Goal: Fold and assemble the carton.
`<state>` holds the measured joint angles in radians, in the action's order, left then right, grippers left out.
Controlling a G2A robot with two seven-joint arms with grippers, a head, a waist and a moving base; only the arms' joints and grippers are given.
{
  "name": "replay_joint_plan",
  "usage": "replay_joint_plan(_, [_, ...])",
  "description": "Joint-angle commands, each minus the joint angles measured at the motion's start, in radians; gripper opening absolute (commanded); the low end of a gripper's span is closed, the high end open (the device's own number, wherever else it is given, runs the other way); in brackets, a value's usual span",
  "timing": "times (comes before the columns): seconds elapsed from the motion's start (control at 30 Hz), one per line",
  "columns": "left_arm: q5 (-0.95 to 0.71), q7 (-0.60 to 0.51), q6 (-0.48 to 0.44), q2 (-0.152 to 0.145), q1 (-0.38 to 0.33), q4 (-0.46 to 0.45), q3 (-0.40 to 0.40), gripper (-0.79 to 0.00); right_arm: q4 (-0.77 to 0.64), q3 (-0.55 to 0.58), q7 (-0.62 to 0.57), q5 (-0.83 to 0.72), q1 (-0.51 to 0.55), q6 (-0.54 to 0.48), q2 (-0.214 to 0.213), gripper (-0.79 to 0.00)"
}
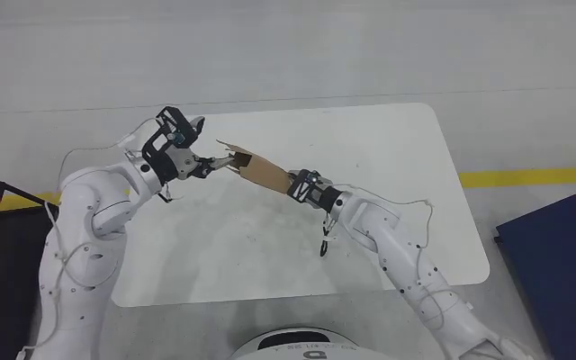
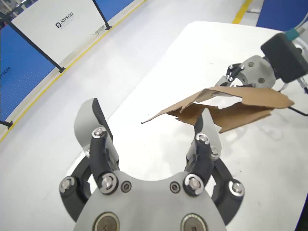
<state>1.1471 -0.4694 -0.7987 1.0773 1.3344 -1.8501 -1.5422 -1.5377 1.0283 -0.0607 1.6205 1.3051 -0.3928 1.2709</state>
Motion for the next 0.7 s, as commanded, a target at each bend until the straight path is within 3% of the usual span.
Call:
replay_joint_plan(0.0, [0.026, 0.002, -0.017, -0.003, -0.003, 0.001, 0.004, -0.197, -0.004, -0.008, -0.009, -0.001, -0.002, -0.007, 0.001, -0.785])
replay_joint_plan(0.2, [0.042, 0.006, -0.082, -0.011, -0.01, 0.017, 0.027, -0.243, -0.001, -0.037, -0.039, 0.005, -0.018, -0.02, 0.006, -0.785])
replay_joint_plan(0.43, [0.056, -0.074, -0.173, -0.028, -0.004, 0.021, 0.028, -0.339, 0.006, -0.056, -0.063, 0.01, -0.027, -0.019, 0.009, -0.785])
replay_joint_plan(0.5, [0.061, -0.088, -0.175, -0.031, -0.004, 0.017, 0.029, -0.437, 0.005, -0.057, -0.065, 0.013, -0.026, -0.008, 0.01, -0.785])
replay_joint_plan(0.57, [0.061, -0.091, -0.177, -0.034, -0.002, 0.016, 0.033, -0.64, 0.004, -0.058, -0.064, 0.018, -0.024, 0.004, 0.01, -0.785])
replay_joint_plan(0.63, [0.064, -0.092, -0.181, -0.036, 0.0, 0.014, 0.038, -0.785, 0.001, -0.058, -0.06, 0.021, -0.021, 0.016, 0.01, -0.785])
replay_joint_plan(0.67, [0.065, -0.094, -0.185, -0.038, 0.001, 0.012, 0.04, -0.785, 0.0, -0.058, -0.058, 0.024, -0.019, 0.021, 0.01, -0.785])
